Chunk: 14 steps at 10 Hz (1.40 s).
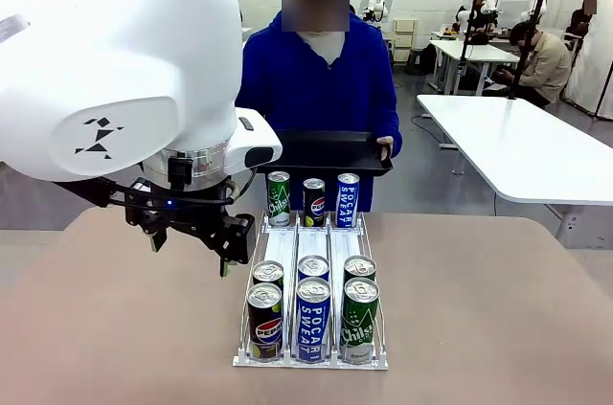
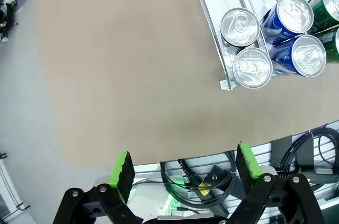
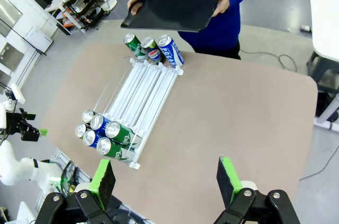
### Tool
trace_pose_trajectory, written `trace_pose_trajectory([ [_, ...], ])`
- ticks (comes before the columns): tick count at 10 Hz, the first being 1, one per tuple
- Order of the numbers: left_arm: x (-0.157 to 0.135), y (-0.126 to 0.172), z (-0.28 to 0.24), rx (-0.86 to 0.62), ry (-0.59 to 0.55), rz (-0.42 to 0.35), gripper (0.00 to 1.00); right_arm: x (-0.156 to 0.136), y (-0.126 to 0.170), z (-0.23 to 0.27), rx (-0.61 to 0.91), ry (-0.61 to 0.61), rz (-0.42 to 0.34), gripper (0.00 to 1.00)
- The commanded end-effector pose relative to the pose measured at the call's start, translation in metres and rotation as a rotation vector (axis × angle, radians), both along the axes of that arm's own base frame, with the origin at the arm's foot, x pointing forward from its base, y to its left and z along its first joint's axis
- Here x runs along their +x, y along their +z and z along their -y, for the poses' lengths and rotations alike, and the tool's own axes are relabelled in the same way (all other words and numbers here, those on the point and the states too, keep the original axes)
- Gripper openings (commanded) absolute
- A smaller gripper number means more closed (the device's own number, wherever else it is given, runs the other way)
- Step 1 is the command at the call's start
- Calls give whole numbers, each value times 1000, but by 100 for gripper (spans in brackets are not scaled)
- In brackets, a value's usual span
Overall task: Retrieve and hand over the desired beverage to the person.
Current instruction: Pick up a can of the same type that the person held from the Automatic Can Dispenser.
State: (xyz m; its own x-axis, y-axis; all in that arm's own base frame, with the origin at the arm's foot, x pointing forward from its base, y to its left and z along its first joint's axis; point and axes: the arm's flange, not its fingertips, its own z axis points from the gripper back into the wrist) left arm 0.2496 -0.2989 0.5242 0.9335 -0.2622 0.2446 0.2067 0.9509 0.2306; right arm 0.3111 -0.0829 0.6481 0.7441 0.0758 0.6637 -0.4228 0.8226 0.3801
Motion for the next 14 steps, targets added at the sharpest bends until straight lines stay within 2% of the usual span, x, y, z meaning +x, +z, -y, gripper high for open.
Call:
trace_pose_trajectory([
  [1,-1,0,-6,18,-15,8,100,2,-1,1,22,21,8,100],
  [2,0,0,0,0,0,0,100,2,-1,1,22,21,8,100],
  [3,-4,-16,5,-31,82,-7,100,2,-1,1,22,21,8,100],
  [5,-9,-41,23,-115,271,-98,100,2,-1,1,22,21,8,100],
  [6,-9,-50,28,-120,322,-109,100,2,-1,1,22,21,8,100],
  [11,5,-81,33,-214,382,-167,100,2,-1,1,22,21,8,100],
  [12,7,-86,33,-225,396,-152,100,2,-1,1,22,21,8,100],
  [14,17,-89,30,-233,355,-94,100,2,-1,1,22,21,8,100],
])
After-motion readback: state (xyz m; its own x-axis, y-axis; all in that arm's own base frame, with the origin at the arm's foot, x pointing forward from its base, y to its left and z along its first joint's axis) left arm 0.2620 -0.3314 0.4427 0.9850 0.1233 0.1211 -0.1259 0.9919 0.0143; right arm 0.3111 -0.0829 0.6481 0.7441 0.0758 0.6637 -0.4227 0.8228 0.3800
